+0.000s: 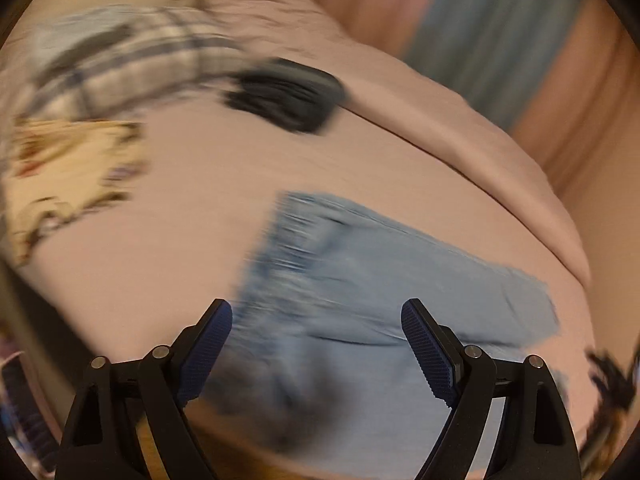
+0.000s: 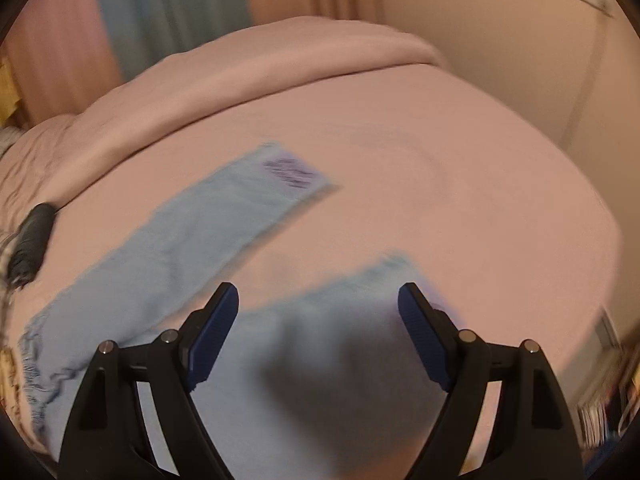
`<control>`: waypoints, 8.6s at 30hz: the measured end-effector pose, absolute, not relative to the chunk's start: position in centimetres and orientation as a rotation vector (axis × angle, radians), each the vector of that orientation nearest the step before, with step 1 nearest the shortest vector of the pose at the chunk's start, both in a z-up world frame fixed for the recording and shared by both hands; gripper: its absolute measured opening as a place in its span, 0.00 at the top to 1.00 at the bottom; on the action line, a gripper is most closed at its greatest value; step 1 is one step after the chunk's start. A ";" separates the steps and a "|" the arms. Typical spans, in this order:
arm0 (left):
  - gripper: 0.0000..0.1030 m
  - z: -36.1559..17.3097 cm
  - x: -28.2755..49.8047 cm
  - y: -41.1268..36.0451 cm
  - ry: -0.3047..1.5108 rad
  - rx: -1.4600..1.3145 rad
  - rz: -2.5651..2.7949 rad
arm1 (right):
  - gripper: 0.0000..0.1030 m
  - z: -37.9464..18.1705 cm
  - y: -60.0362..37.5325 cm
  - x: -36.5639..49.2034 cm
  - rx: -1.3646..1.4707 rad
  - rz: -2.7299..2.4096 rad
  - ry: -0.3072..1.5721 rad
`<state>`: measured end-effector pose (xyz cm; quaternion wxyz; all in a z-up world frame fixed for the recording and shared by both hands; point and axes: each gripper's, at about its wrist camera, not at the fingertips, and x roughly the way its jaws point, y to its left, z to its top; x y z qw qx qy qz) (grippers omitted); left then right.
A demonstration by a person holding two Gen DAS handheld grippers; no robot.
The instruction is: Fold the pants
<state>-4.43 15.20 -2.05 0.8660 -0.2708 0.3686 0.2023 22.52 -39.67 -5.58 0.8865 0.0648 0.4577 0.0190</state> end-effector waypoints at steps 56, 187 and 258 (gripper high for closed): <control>0.13 -8.1 11.7 16.2 0.909 -0.732 0.307 | 0.95 -9.8 -37.2 16.0 0.434 0.341 0.897; 0.38 -10.0 -6.4 18.6 0.947 -0.589 0.449 | 0.33 -9.7 -11.3 20.3 -0.192 0.885 1.147; 0.74 -11.6 15.0 -4.9 1.109 -0.238 -0.067 | 0.98 -12.9 -46.3 16.7 0.098 -0.032 1.048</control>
